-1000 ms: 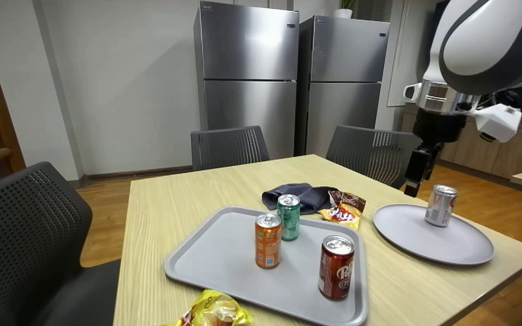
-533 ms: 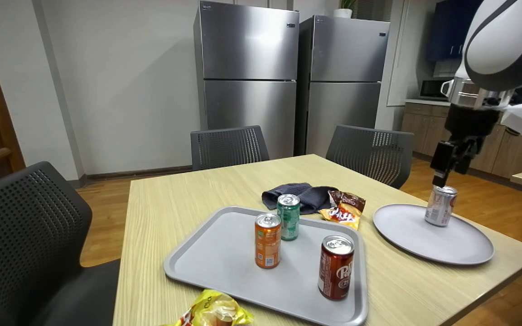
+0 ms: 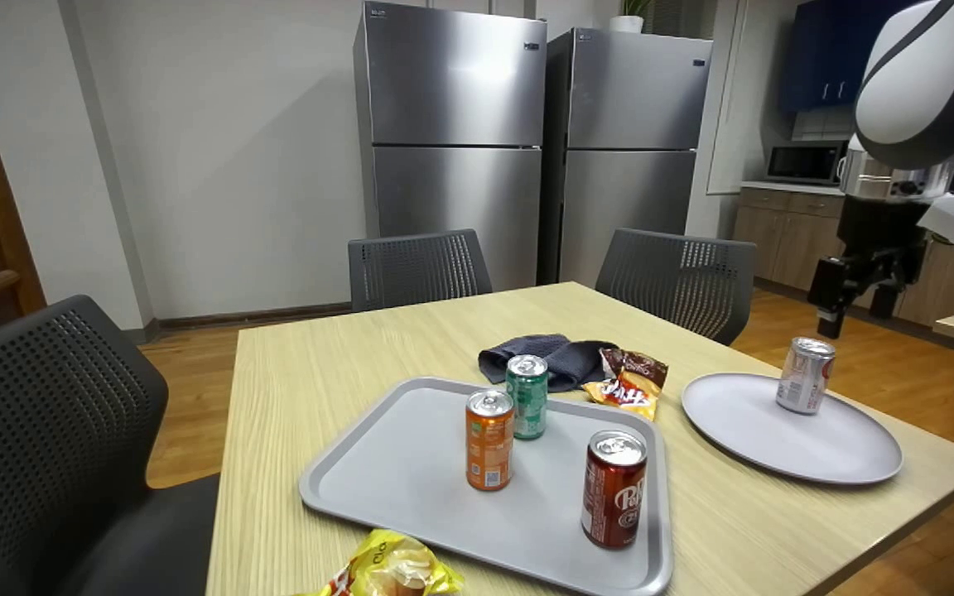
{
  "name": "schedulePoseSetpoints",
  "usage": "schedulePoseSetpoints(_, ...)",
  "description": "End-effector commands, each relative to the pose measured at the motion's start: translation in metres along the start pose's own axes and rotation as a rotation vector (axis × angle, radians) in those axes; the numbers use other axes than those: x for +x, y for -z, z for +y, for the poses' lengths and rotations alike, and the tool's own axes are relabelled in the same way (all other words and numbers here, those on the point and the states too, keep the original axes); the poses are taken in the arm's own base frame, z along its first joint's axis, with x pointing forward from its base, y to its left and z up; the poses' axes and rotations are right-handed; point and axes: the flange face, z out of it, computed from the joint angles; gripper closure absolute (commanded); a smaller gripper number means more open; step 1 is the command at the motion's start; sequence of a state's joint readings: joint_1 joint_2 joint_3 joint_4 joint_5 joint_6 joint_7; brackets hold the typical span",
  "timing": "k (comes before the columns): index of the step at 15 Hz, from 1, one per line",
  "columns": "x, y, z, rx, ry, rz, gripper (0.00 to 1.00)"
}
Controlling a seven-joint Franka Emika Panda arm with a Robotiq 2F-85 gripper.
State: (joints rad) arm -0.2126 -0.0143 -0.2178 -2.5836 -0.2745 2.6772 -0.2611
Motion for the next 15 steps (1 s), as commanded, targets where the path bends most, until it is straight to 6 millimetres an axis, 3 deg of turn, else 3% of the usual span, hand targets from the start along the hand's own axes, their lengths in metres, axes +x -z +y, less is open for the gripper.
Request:
schedulePoseSetpoints(1, 0.001, -0.001, 0.001, 0.000, -0.001, -0.003, 0.00)
schedulePoseSetpoints(10, 0.003, -0.004, 0.003, 0.002, -0.036, -0.010, 0.00)
schedulePoseSetpoints(15, 0.014, -0.021, 0.011, 0.026, -0.163, -0.036, 0.00)
